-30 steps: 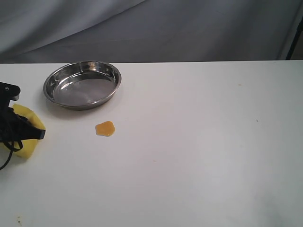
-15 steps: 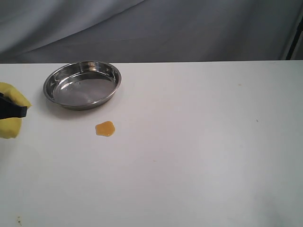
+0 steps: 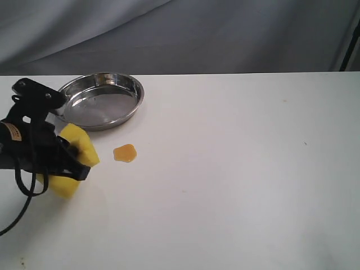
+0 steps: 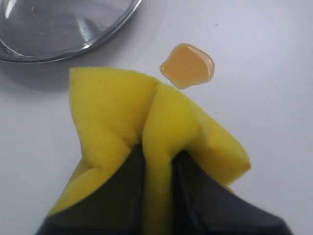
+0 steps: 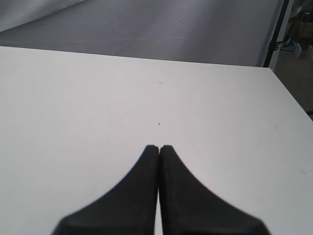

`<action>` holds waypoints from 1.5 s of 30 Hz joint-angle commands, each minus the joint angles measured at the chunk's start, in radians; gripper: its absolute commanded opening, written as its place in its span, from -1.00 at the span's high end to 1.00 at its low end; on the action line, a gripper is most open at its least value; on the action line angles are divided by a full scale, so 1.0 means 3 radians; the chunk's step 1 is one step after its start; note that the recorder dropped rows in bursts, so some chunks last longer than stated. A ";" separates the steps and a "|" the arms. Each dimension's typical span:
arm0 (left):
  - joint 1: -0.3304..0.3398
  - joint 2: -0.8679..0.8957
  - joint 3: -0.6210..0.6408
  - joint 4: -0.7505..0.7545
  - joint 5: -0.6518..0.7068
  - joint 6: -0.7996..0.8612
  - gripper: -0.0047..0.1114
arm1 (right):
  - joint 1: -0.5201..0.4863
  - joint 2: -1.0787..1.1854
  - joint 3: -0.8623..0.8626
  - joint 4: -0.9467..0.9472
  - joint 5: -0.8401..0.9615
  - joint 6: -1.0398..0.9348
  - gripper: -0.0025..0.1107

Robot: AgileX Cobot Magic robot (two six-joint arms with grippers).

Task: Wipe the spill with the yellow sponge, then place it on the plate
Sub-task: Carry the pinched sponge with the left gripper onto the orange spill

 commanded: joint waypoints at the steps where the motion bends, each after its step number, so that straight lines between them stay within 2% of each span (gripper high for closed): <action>1: -0.0062 0.0245 0.0003 0.0003 -0.0121 -0.0014 0.92 | 0.0004 -0.0012 0.0012 0.0014 -0.0003 -0.0006 0.96; 8: -0.0062 0.0754 0.0003 0.0003 -0.0217 -0.0008 0.92 | 0.0004 -0.0012 0.0012 0.0014 -0.0003 -0.0006 0.96; 18: -0.0062 0.1007 0.0003 -0.0037 -0.0961 -0.0060 0.92 | 0.0004 -0.0012 0.0012 0.0014 -0.0003 -0.0006 0.96; 26: -0.0062 0.1262 -0.0026 -0.0037 -0.1262 -0.0048 0.92 | 0.0004 -0.0012 0.0012 0.0014 -0.0003 -0.0006 0.96; 31: -0.0062 0.1518 -0.0333 -0.0037 -0.1098 -0.0054 0.92 | 0.0004 -0.0012 0.0012 0.0014 -0.0003 -0.0006 0.96; 37: -0.0062 0.1745 -0.0743 -0.0037 -0.0670 -0.0054 0.92 | 0.0004 -0.0012 0.0012 0.0014 -0.0003 -0.0006 0.96; 45: -0.0062 0.1898 -0.0943 -0.0037 -0.0609 -0.0042 0.92 | 0.0004 -0.0012 0.0012 0.0014 -0.0003 -0.0006 0.96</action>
